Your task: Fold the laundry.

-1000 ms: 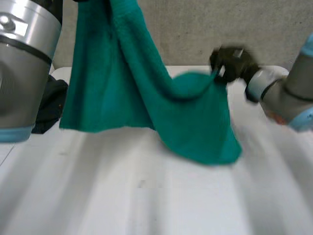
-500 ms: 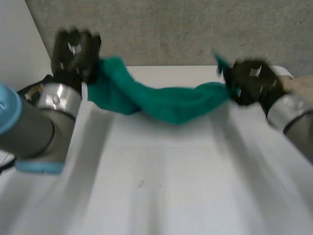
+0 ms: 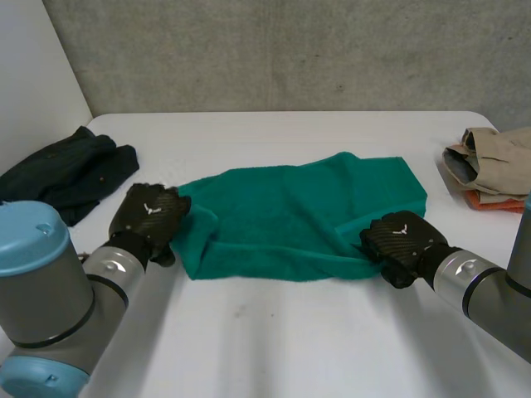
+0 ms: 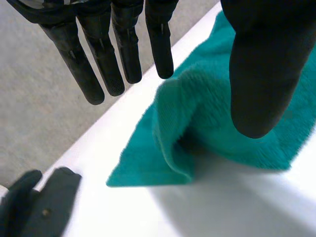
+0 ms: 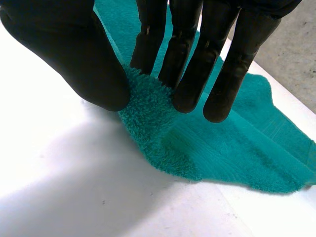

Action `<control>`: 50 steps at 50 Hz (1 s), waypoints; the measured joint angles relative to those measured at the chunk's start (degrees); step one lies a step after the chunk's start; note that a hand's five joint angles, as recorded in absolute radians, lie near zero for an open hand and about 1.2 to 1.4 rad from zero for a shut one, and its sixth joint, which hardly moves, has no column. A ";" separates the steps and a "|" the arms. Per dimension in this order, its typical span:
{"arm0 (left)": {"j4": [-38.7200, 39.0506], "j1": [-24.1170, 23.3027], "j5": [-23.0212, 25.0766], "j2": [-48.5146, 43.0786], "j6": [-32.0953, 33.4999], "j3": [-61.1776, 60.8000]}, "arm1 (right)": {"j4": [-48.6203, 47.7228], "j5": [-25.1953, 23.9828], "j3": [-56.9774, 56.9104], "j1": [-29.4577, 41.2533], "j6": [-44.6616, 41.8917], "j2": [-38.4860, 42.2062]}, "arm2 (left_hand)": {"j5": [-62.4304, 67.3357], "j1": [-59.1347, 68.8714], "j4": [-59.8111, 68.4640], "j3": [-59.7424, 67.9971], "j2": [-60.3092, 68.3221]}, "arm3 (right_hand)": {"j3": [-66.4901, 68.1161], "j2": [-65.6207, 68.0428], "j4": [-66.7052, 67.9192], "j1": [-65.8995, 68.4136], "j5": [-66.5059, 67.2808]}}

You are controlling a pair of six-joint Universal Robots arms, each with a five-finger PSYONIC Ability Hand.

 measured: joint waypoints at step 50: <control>-1.18 -9.65 -16.08 -13.94 15.80 16.77 | 6.17 -0.03 -3.51 -0.19 -1.04 -1.64 | 36.74 37.22 39.72 38.17 39.13 | -50.03 -50.08 -50.75 -41.11 -49.57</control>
